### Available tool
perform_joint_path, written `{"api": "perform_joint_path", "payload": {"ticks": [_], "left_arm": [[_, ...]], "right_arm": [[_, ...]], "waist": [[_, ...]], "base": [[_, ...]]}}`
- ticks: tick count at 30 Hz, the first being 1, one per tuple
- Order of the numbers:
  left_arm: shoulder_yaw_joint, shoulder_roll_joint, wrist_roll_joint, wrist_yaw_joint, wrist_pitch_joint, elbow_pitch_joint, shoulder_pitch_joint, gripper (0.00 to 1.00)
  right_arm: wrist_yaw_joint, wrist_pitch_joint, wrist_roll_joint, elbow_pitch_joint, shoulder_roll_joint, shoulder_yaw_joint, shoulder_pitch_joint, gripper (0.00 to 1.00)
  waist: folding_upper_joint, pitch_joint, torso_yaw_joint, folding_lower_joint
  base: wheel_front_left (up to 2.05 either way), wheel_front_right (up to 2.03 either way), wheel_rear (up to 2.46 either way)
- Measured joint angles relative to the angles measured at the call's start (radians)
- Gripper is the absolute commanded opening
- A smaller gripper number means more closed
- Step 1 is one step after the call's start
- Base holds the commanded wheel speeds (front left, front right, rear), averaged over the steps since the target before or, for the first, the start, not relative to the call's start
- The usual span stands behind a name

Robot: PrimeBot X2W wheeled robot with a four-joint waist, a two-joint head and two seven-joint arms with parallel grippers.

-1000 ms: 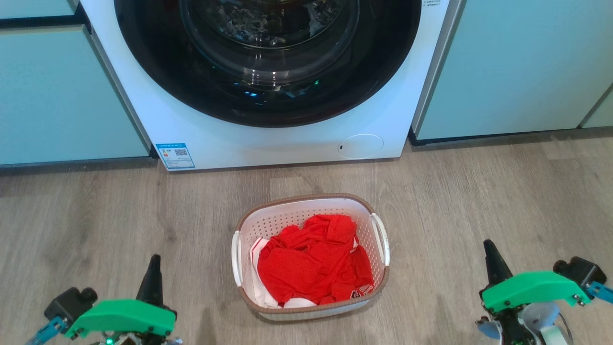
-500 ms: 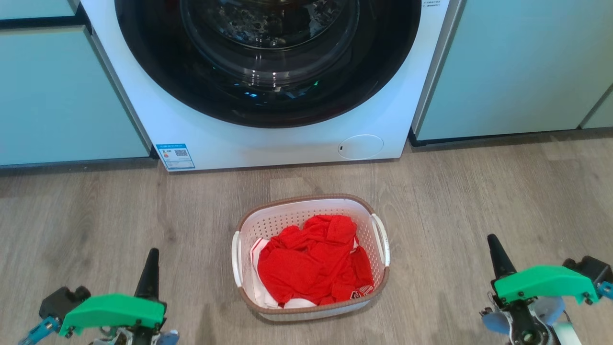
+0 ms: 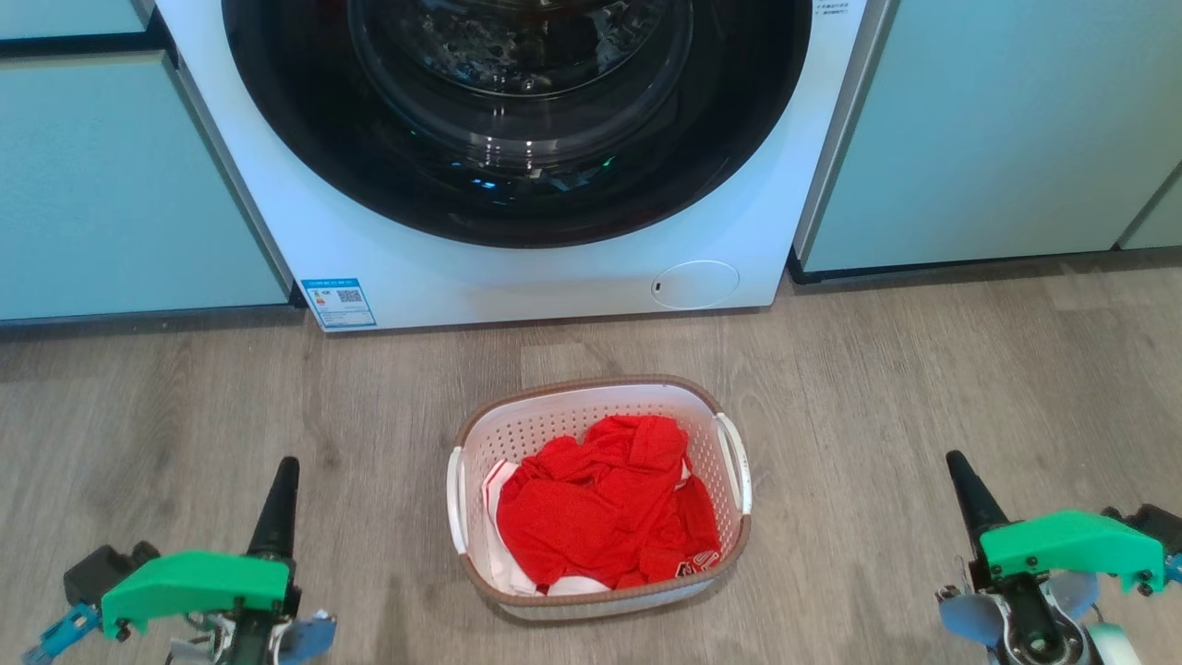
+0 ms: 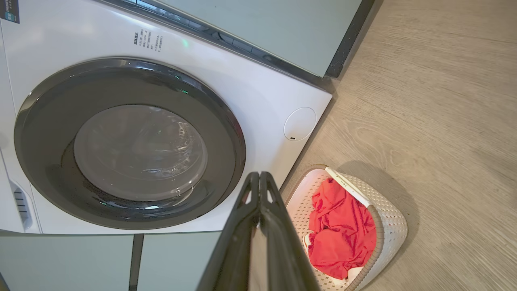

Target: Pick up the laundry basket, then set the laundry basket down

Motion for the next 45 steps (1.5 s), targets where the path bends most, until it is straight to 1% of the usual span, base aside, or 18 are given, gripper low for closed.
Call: {"api": "perform_joint_path", "payload": {"ticks": [18,30,45], "left_arm": [[0.027,0.001,-0.204,-0.024,0.054,0.016,-0.037,0.00],[0.040,0.001,-0.340,-0.049,0.089,0.021,-0.068,0.00],[0.044,0.001,-0.349,-0.049,0.089,0.021,-0.070,0.00]], "right_arm": [[0.000,0.052,0.200,-0.013,0.000,-0.037,-0.004,0.00],[0.000,0.092,0.332,-0.023,0.000,-0.064,-0.022,0.00],[0.000,0.095,0.342,-0.023,0.000,-0.070,-0.022,0.00]], "waist": [[0.0000,-0.003,0.000,0.0000],[0.0000,-0.005,0.000,0.0000],[0.0000,-0.005,0.000,-0.0001]], "base": [[0.00,0.00,0.00],[0.00,0.00,0.00],[0.00,0.00,0.00]]}}
